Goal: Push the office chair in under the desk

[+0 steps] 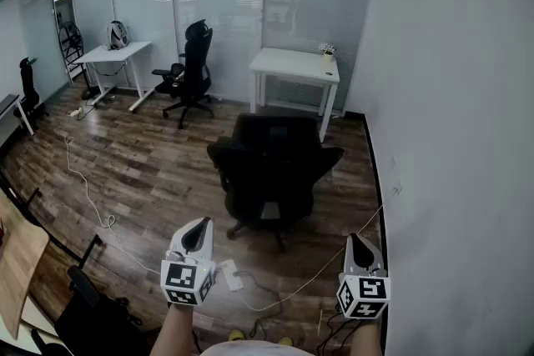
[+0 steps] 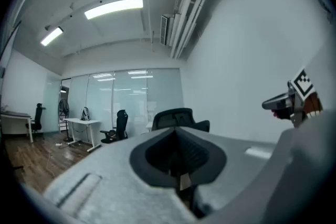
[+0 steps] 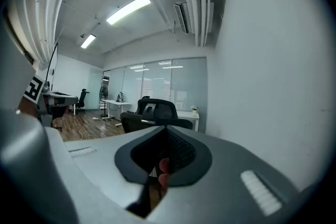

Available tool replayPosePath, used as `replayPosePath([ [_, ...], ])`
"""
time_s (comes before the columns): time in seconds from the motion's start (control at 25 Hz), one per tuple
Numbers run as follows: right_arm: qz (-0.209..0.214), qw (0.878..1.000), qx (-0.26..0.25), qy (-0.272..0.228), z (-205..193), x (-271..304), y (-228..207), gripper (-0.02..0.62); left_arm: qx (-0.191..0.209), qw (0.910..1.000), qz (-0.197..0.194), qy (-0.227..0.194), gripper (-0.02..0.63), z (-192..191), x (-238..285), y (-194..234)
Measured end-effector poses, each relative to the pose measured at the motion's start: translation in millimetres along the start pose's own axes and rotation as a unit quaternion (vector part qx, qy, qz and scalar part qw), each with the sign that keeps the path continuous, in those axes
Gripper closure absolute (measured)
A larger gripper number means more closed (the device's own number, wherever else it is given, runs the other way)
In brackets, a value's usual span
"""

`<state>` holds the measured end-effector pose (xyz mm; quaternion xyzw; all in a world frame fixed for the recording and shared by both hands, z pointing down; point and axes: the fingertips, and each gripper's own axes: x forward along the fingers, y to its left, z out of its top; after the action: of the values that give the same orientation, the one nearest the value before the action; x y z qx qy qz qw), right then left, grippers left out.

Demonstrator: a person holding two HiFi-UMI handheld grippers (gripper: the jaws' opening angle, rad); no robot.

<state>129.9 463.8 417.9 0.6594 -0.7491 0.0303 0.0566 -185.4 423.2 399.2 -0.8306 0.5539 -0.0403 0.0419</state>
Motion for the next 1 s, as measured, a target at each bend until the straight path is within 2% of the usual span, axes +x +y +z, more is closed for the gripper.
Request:
replayPosePath([
  [1.0,0.005,1.000,0.002,-0.014,-2,-19,-1,0.592,0.013,0.9999,-0.004,0.002,0.607,4,-11,-20],
])
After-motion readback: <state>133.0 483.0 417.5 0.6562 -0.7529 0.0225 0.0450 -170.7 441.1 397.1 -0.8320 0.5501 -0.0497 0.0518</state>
